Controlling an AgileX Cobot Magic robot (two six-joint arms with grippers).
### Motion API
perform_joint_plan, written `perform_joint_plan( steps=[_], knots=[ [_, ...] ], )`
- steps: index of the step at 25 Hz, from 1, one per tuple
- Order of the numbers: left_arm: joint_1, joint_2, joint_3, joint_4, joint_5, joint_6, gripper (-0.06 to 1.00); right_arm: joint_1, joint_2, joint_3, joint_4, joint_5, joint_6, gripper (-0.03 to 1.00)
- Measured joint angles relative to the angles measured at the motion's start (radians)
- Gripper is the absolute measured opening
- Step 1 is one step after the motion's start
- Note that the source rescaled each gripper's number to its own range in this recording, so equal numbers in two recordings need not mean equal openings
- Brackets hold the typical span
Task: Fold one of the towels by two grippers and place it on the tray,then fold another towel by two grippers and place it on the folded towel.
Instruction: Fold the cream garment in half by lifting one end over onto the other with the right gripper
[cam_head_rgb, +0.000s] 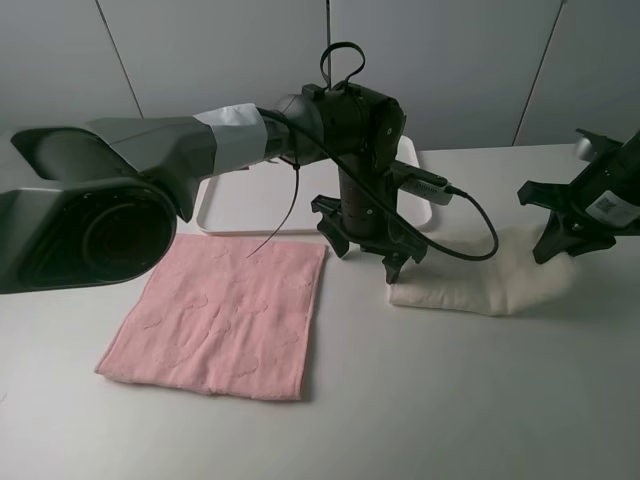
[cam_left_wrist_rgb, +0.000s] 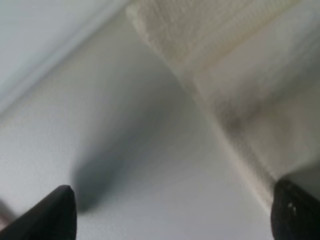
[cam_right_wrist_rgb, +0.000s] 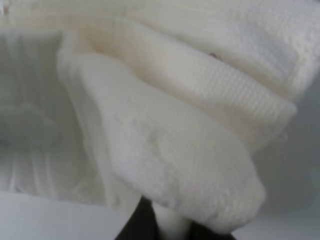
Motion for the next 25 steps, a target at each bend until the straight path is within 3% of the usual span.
perform_joint_plan(
  steps=[7, 16, 25],
  knots=[
    [0.0, 0.0, 0.0, -0.006, 0.006, 0.002, 1.0, 0.0, 0.0, 0.0, 0.256, 0.049, -0.152, 0.06],
    [0.006, 0.0, 0.0, -0.006, 0.014, 0.004, 1.0, 0.0, 0.023, 0.008, 0.377, 0.092, -0.27, 0.06],
    [0.017, 0.0, 0.0, -0.028, 0.018, 0.006, 1.0, 0.0, 0.106, 0.139, 0.753, 0.089, -0.576, 0.06]
  ],
)
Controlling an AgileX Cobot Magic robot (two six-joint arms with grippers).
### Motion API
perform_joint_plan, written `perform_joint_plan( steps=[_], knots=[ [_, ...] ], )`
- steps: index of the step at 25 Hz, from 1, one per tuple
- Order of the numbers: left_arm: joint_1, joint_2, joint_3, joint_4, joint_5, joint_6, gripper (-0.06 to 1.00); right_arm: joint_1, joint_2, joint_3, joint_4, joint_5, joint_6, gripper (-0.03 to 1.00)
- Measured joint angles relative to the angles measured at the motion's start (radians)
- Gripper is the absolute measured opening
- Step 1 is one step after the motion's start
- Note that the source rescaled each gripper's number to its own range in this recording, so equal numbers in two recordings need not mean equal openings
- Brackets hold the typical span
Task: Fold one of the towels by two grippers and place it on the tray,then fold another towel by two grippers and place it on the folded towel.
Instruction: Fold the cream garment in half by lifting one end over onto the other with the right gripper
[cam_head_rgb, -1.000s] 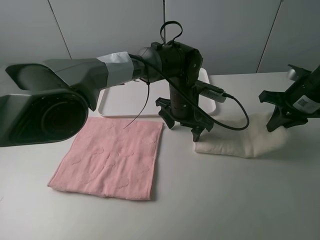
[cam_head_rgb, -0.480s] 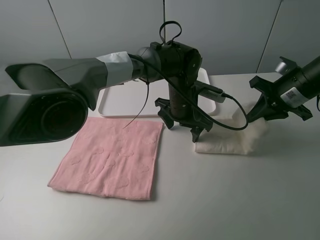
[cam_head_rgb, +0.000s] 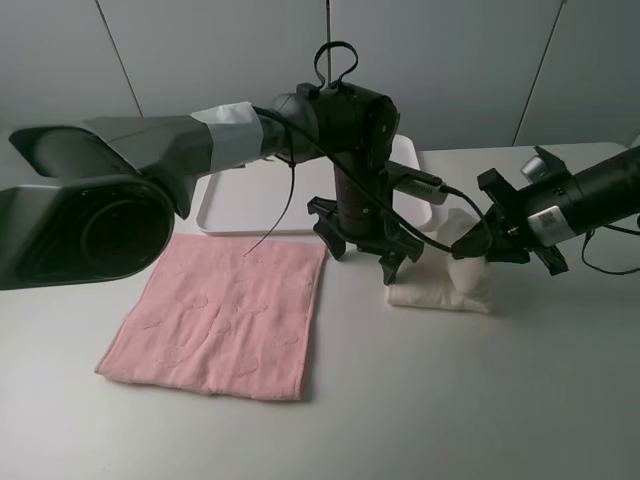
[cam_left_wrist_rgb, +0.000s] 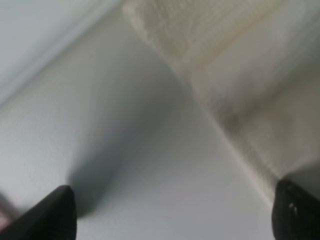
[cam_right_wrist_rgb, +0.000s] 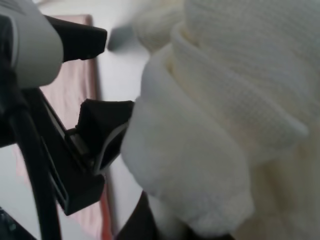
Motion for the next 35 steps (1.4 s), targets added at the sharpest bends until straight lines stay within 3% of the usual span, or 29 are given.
perform_joint_plan(
  steps=[7, 20, 29, 35],
  knots=[
    [0.017, 0.001, 0.0, -0.03, 0.004, 0.0, 1.0, 0.0, 0.006, 0.036, 0.178, -0.027, -0.154, 0.06],
    [0.02, 0.001, 0.0, -0.033, 0.008, 0.0, 1.0, 0.076, 0.092, 0.039, 0.336, -0.056, -0.254, 0.06],
    [0.022, 0.001, -0.005, -0.039, 0.008, 0.038, 1.0, 0.085, 0.111, 0.039, 0.361, -0.058, -0.282, 0.06],
    [0.038, 0.016, -0.098, -0.054, 0.01, 0.049, 1.0, 0.085, 0.111, 0.039, 0.362, -0.058, -0.284, 0.06]
  ],
)
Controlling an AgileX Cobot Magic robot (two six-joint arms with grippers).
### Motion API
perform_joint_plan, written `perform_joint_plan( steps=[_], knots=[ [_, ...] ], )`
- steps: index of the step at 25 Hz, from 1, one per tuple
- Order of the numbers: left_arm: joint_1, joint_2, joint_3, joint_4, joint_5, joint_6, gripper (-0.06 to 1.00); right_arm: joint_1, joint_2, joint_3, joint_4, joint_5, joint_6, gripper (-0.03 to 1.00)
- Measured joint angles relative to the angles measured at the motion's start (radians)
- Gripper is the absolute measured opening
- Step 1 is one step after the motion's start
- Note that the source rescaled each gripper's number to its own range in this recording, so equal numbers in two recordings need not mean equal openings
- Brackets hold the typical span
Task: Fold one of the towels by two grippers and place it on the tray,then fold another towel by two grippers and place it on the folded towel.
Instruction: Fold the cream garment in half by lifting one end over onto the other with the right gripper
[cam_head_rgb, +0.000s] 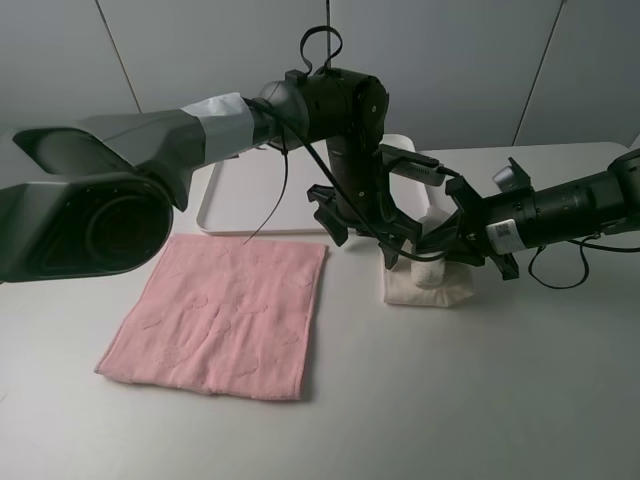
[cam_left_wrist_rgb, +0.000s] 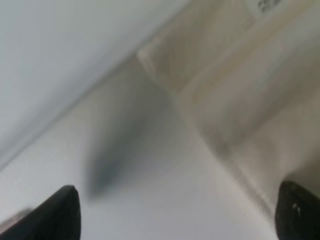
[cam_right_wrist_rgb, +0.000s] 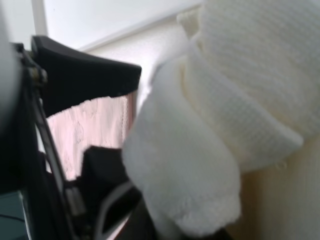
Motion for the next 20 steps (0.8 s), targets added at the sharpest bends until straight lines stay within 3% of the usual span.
perform_joint_plan(
  steps=[13, 15, 18, 20],
  knots=[
    [0.111, 0.0, -0.172, -0.119, 0.0, 0.028, 1.0, 0.002, 0.0, 0.0, 0.01, -0.038, 0.002, 0.08],
    [0.111, 0.0, -0.172, -0.127, 0.0, 0.041, 1.0, 0.002, 0.0, 0.0, 0.041, -0.035, -0.002, 0.21],
    [0.111, 0.0, -0.174, -0.133, 0.0, 0.05, 1.0, 0.002, 0.0, 0.0, 0.094, 0.017, -0.036, 0.49],
    [0.111, 0.0, -0.174, -0.133, 0.0, 0.053, 1.0, 0.002, 0.0, 0.0, 0.117, 0.066, -0.049, 0.59]
  ],
)
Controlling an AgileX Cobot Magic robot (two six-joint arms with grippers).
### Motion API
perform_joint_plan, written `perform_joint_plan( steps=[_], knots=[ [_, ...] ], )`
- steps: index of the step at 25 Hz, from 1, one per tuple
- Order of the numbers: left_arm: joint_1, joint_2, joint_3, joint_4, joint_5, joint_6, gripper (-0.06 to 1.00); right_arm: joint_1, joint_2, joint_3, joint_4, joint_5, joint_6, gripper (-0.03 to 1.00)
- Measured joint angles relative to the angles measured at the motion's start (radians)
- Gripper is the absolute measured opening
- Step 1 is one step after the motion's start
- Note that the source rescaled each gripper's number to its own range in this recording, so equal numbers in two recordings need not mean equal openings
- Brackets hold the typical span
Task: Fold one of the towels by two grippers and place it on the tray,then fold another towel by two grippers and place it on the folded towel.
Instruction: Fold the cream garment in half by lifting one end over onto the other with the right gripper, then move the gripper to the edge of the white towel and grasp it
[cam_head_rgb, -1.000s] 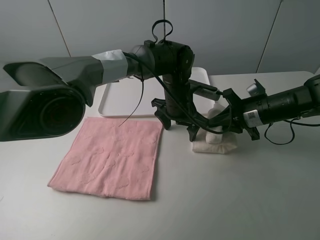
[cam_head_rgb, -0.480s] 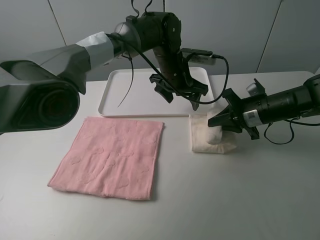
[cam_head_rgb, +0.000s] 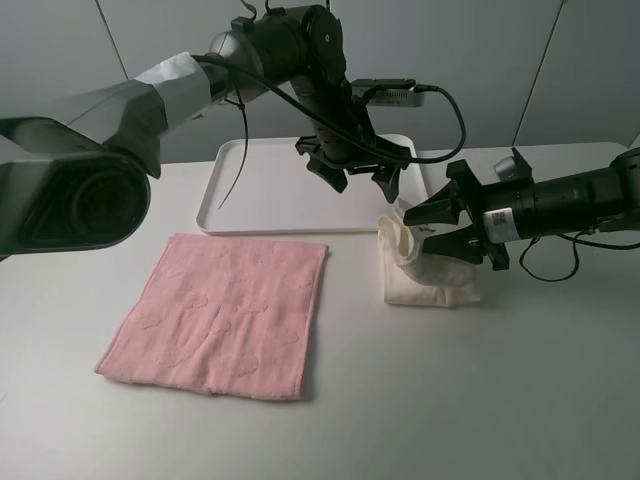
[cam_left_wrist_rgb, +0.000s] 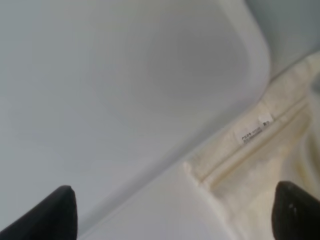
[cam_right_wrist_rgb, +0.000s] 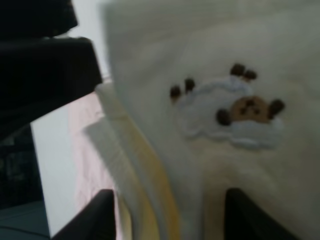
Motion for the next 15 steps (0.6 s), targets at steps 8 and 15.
perform_joint_plan(
  steps=[8, 15],
  knots=[
    [0.051, 0.0, 0.0, -0.066, 0.0, 0.026, 0.99, 0.001, -0.026, -0.005, -0.048, -0.011, -0.015, 0.63],
    [0.064, 0.0, 0.0, -0.072, 0.0, 0.026, 0.99, 0.0, -0.06, -0.145, -0.311, -0.066, 0.184, 0.63]
  ],
)
